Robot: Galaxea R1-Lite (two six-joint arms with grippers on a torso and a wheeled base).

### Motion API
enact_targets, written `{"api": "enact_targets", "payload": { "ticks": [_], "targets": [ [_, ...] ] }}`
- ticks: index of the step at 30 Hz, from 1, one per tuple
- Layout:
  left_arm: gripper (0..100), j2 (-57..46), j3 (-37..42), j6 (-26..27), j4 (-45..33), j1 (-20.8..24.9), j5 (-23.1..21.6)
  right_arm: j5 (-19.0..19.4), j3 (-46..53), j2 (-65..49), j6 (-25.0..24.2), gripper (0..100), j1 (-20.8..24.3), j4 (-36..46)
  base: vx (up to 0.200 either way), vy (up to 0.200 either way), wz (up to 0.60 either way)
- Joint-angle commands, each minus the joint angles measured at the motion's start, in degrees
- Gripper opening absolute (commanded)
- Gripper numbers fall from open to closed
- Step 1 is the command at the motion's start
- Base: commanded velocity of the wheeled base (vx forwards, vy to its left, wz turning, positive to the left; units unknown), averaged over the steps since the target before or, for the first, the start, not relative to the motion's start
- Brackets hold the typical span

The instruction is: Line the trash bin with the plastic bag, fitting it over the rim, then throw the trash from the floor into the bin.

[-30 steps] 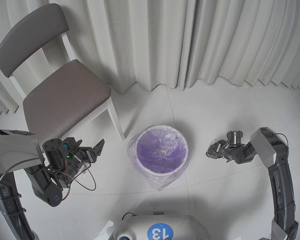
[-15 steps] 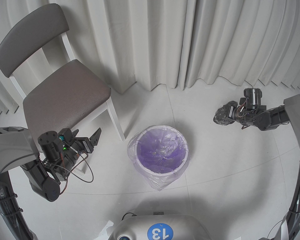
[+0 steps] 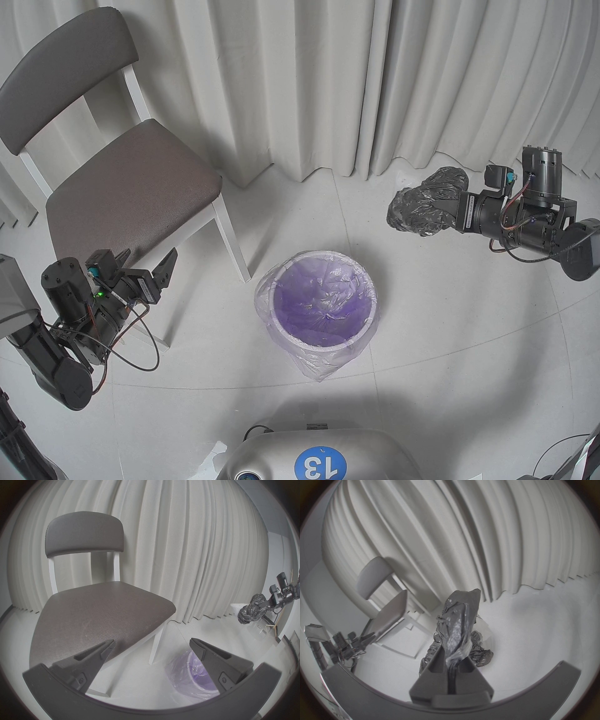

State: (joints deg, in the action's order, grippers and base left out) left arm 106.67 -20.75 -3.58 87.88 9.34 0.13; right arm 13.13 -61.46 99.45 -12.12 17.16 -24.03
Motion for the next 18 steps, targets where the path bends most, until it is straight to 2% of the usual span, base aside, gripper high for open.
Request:
{"api": "enact_targets", "payload": {
  "ticks": [1,6,12,18],
  "targets": [
    [100,-1.3,2.3,-0.5,0.9,1.3,0.5,0.4,1.7,-2.0,0.3,0,6.2,-0.2,0.000,0.000,0.00],
    [100,-1.1,2.0,-0.2,0.9,-2.3,0.5,-0.2,0.6,4.9,0.3,0,10.3,-1.4,0.000,0.000,0.00],
    [100,-4.5,1.5,4.2,-3.2,-7.5,0.8,-0.2,-0.2,13.9,-0.4,0,10.3,-7.1,0.000,0.000,0.00],
    [100,-5.9,3.4,4.2,-3.2,-8.6,0.8,-0.2,-4.3,21.7,-1.3,0,10.1,-8.0,0.000,0.000,0.00]
  ]
}}
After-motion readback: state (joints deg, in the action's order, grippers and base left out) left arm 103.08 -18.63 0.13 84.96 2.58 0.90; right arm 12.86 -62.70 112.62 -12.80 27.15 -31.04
